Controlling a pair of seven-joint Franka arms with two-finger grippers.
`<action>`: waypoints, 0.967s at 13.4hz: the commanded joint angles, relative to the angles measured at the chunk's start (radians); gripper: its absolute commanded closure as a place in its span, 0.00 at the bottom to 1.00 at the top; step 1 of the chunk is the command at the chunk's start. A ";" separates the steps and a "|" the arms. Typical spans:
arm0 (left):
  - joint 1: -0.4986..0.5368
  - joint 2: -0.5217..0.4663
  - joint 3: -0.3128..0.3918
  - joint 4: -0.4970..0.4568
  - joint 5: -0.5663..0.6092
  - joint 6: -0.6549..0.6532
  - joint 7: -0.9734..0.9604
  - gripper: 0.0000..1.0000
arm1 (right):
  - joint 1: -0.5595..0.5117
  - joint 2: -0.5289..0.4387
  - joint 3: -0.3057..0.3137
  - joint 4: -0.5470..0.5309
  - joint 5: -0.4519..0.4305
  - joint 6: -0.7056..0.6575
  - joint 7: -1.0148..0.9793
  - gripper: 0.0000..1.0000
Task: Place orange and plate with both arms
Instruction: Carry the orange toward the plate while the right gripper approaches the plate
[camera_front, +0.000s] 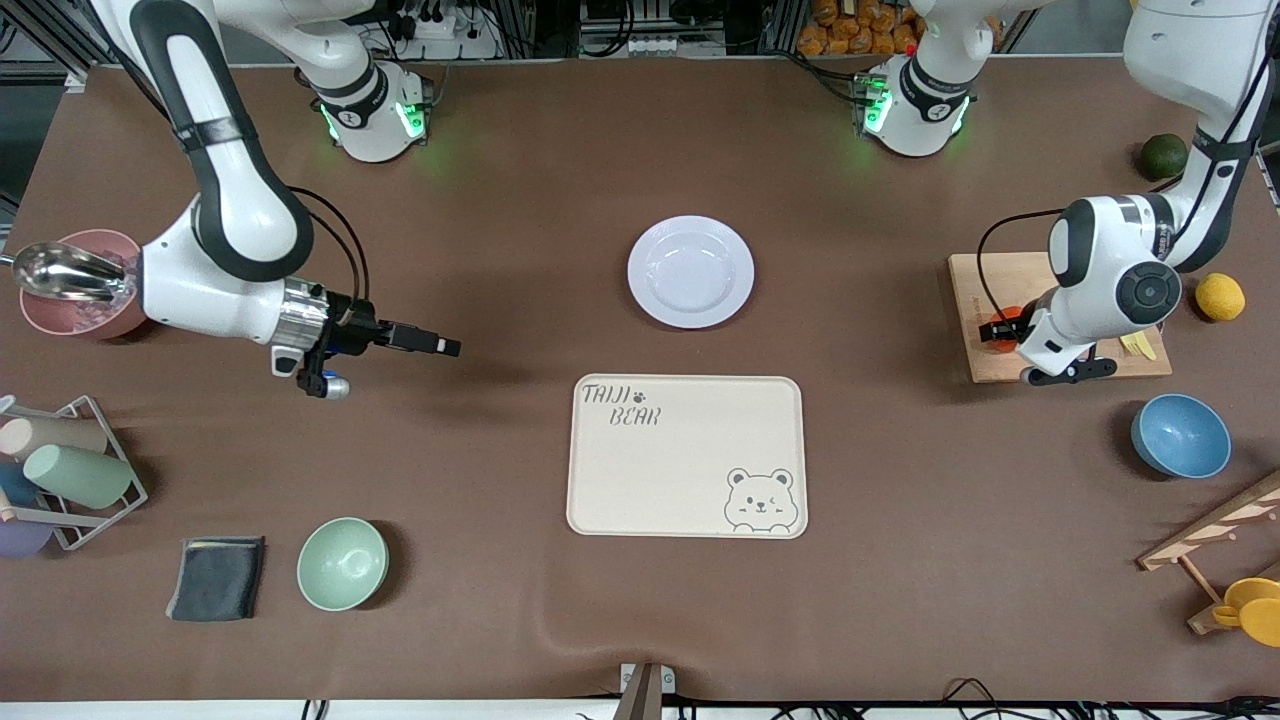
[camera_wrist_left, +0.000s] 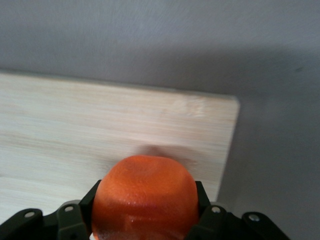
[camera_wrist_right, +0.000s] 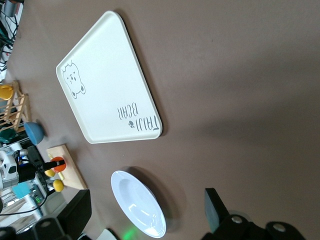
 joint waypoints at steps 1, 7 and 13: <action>0.000 -0.104 -0.047 -0.008 0.027 -0.045 -0.011 0.91 | 0.017 0.017 -0.002 -0.013 0.050 0.002 -0.063 0.00; 0.002 -0.193 -0.193 0.063 -0.002 -0.226 -0.047 0.91 | 0.060 0.036 -0.002 -0.060 0.149 0.007 -0.171 0.00; -0.001 -0.152 -0.533 0.079 -0.079 -0.271 -0.437 0.91 | 0.136 0.085 -0.002 -0.091 0.306 0.019 -0.279 0.00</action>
